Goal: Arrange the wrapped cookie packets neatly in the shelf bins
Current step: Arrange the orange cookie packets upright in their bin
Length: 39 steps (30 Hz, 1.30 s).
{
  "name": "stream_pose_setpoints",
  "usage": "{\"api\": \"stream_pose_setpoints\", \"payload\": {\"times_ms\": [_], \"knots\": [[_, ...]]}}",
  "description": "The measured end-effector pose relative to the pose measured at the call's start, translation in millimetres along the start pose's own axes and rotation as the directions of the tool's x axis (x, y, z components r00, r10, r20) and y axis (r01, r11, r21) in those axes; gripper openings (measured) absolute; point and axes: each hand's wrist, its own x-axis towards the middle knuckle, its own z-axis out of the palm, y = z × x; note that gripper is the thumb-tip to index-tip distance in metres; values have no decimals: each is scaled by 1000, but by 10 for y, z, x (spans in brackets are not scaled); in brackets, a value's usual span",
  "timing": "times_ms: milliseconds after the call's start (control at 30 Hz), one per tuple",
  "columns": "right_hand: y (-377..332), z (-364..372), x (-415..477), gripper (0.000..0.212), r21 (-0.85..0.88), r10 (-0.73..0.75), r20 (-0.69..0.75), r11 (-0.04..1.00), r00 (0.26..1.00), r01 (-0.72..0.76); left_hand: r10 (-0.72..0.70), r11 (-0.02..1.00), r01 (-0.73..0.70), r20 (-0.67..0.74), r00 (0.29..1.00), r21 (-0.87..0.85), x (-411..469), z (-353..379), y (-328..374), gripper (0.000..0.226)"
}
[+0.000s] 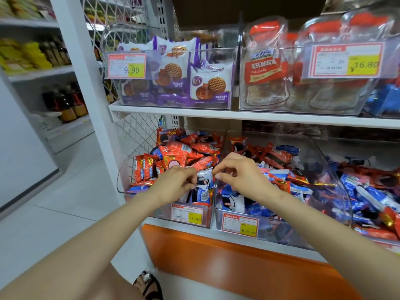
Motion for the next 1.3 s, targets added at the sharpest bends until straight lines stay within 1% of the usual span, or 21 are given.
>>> {"api": "stream_pose_setpoints", "payload": {"times_ms": [100, 133, 233, 267, 333, 400, 467, 567, 600, 633, 700, 733, 767, 800, 867, 967, 1067, 1167, 1233, 1267, 1300], "knots": [[4, 39, 25, 9, -63, -12, -12, 998, 1000, 11, -34, 998, 35, 14, 999, -55, 9, 21, 39, 26], [7, 50, 29, 11, -83, -7, -9, 997, 1000, 6, -40, 996, 40, 3, 999, -80, 11, 28, 44, 27], [-12, 64, 16, 18, -130, -2, 1, 991, 1000, 2, -67, 985, 61, -35, 997, -161, 6, 11, 37, 17], [-23, 66, 10, 23, -150, -3, 2, 989, 1000, 3, -74, 978, 58, -70, 995, -202, -1, -15, 44, 17], [-54, 64, 2, 37, -222, -8, 19, 975, 1000, 12, -104, 943, 35, -192, 976, -331, -16, -109, 86, 19], [-107, 64, -11, 50, -284, -6, 33, 959, 999, 15, -142, 872, -22, -296, 945, -489, -47, -235, 162, 20], [-162, 62, -22, 49, -251, 8, 7, 968, 1000, -6, -145, 815, -76, -331, 933, -574, -85, -332, 221, 19], [-169, 53, -3, 39, -136, 28, -67, 990, 997, -37, -128, 799, -100, -330, 935, -593, -105, -367, 171, 19], [-140, 43, 6, 36, -101, 35, -90, 994, 995, -44, -125, 820, -77, -309, 943, -567, -100, -352, 113, 20], [-109, 25, 18, 33, -56, 52, -109, 997, 993, -59, -109, 871, -41, -274, 955, -490, -87, -328, 41, 20], [-71, -26, 20, 28, 73, 97, -121, 993, 988, -89, -54, 978, 22, -149, 987, -210, -69, -252, -97, 22], [-63, -48, 15, 25, 140, 112, -127, 986, 986, -94, -24, 997, 17, -82, 996, -77, -65, -210, -147, 23], [-69, -70, 6, 21, 202, 120, -135, 975, 984, -92, 1, 1000, -1, -31, 1000, 10, -60, -178, -179, 24], [-78, -92, -4, 18, 255, 128, -141, 963, 982, -89, 15, 998, -15, 1, 1000, 59, -56, -158, -196, 25], [-90, -128, -18, 14, 353, 138, -138, 932, 981, -82, 22, 991, -24, 23, 1000, 129, -38, -151, -197, 28], [-100, -165, -35, 14, 414, 141, -126, 907, 982, -78, 23, 969, -38, 65, 998, 246, -10, -168, -163, 28], [-88, -191, -67, 13, 431, 151, -116, 898, 982, -87, 21, 949, -51, 100, 995, 313, 25, -155, -128, 25], [-68, -219, -107, 11, 441, 166, -106, 892, 980, -104, 11, 944, -42, 96, 995, 326, 54, -128, -105, 21], [-53, -240, -137, 11, 449, 168, -110, 888, 980, -102, 10, 956, -33, 79, 997, 293, 56, -107, -132, 17], [-45, -251, -151, 11, 450, 168, -113, 887, 979, -100, 10, 968, -22, 49, 999, 248, 55, -104, -154, 13], [-43, -260, -165, 11, 447, 168, -114, 889, 979, -101, -2, 986, 3, -9, 1000, 166, 44, -114, -179, 9]]}}
